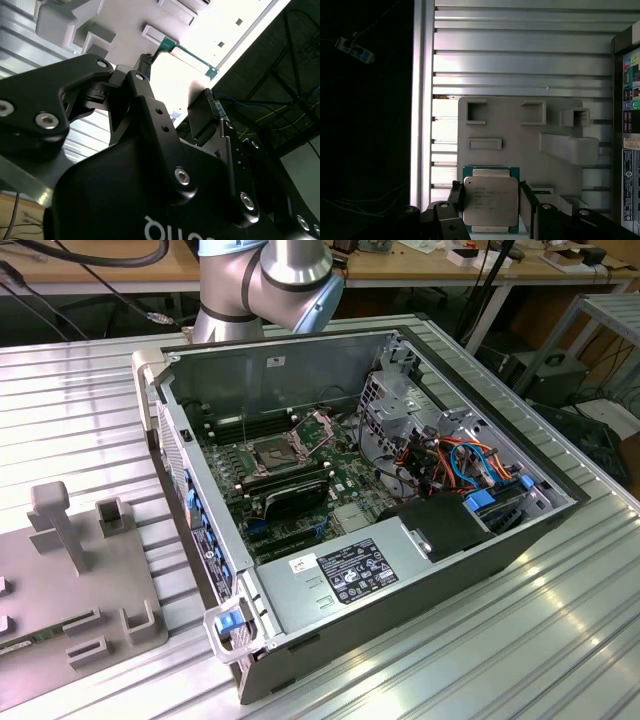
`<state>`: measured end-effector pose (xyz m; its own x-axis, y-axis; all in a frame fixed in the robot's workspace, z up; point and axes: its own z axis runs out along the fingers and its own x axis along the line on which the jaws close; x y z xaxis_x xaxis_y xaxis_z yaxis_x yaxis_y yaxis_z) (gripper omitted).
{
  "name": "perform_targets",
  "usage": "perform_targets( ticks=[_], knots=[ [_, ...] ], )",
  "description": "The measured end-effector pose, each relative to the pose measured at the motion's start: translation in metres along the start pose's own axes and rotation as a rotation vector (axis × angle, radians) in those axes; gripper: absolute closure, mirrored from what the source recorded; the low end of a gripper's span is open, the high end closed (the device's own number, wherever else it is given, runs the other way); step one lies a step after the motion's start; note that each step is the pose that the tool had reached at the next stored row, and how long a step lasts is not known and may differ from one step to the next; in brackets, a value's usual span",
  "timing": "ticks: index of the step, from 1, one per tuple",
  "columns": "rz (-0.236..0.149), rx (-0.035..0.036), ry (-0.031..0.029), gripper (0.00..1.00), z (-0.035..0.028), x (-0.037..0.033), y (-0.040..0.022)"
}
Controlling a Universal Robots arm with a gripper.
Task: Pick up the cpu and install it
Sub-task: 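Pick up the cpu and move it towards the insertion slot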
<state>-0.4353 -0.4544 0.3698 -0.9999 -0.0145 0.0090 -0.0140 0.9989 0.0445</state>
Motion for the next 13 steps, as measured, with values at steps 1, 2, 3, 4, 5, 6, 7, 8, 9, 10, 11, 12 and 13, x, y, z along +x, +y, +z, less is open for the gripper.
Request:
perform_targets(
  ticks=[1,2,3,4,5,6,7,8,9,10,11,12,13],
  knots=[
    [0.000,0.0000,-0.0001,0.45,0.0000,-0.0012,0.0000],
    [0.000,0.0000,-0.0001,0.45,0.0000,-0.0024,0.0000],
    [0.000,0.0000,-0.0001,0.45,0.0000,-0.0036,-0.0001],
    [0.000,0.0000,-0.0001,0.45,0.0000,-0.0048,-0.0001],
    [0.000,0.0000,-0.0001,0.45,0.0000,-0.0062,-0.0001],
    [0.000,0.0000,-0.0001,0.45,0.0000,-0.0076,-0.0001],
    [0.000,0.0000,-0.0001,0.45,0.0000,-0.0092,-0.0001],
    [0.000,0.0000,-0.0001,0.45,-0.0001,-0.0106,-0.0002],
    [0.000,0.0000,-0.0001,0.45,-0.0001,-0.0136,-0.0002],
    [0.000,0.0001,0.0000,0.45,-0.0001,-0.0155,-0.0003],
    [0.000,0.0000,-0.0001,0.45,-0.0001,-0.0171,-0.0003],
    [0.000,0.0000,-0.0001,0.45,-0.0001,-0.0192,-0.0003],
    [0.000,0.0000,-0.0001,0.45,-0.0001,-0.0206,-0.0003]
  ],
)
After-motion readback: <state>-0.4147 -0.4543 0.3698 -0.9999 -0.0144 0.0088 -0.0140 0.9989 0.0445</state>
